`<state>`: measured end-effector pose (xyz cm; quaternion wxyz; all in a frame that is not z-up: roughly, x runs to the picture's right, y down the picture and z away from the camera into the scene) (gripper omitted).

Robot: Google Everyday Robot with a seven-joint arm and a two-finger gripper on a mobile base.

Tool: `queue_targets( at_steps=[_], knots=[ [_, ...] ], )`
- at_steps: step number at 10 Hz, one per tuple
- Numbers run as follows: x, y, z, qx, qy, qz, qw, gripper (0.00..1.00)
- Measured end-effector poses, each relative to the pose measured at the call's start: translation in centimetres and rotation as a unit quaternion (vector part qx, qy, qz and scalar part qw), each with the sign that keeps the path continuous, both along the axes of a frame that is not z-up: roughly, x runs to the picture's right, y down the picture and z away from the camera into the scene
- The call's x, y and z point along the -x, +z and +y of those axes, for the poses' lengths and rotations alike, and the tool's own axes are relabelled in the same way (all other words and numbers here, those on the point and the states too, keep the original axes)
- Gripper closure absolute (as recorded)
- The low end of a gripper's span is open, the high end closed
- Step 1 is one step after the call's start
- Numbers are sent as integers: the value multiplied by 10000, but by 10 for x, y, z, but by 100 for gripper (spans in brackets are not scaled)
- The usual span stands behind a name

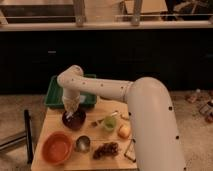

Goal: Wipe purple bowl with towel

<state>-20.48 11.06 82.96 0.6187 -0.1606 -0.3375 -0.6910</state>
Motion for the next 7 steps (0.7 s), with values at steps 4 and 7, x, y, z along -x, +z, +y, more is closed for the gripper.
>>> queue_targets(
  at_steps=[4,7],
  knots=[
    [8,-27,27,96,-257,-358,9990,95],
    [6,-38,51,299,-402,-474,9976,95]
  ],
)
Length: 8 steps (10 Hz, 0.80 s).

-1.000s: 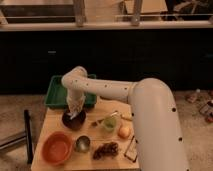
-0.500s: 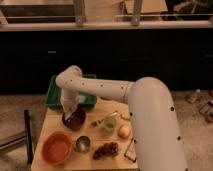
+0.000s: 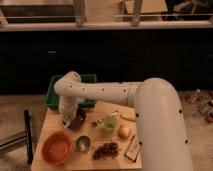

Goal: Wipe purple bowl with towel

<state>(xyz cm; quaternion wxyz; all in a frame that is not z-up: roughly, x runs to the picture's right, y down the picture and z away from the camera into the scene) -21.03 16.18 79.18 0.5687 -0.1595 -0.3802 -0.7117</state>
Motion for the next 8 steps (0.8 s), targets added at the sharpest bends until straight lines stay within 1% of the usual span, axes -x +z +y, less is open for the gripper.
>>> queue_targets(
  at_steps=[2,4,6,8],
  knots=[
    [-12,2,9,144,20,70,9999,95],
    [-31,7,13,243,128,250,9993,95],
    [-44,12,13,294,221,455,9983,95],
    [-56,23,8,299,282,679,9968,95]
  ],
)
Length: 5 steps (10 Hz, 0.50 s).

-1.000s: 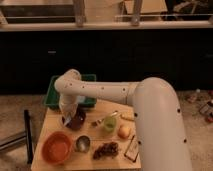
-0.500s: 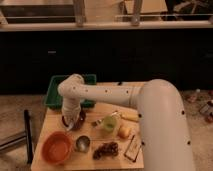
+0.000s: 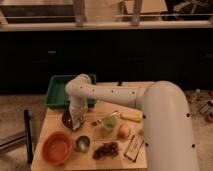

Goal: Wipe purple bowl with towel

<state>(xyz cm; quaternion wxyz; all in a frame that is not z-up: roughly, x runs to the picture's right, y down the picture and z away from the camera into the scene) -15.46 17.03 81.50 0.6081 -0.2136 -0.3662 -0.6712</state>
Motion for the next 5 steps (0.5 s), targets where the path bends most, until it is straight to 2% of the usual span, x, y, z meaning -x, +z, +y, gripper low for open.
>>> queue_targets(
  at_steps=[3,5],
  knots=[
    [1,22,-16,-35,-44,195,9998,95],
    [4,32,-26,-78,-47,218,9997,95]
  ],
)
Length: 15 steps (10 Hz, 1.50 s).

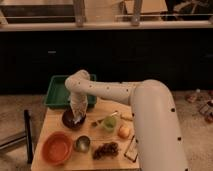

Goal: Wipe purple bowl with towel

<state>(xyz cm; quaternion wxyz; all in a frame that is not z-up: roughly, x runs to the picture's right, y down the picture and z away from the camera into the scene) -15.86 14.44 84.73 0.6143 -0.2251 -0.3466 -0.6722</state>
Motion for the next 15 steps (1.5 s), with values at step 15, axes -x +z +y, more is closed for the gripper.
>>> queue_targets(
  at_steps=[15],
  knots=[
    [50,-43,25,-50,-476,-952,9943,95]
  ],
)
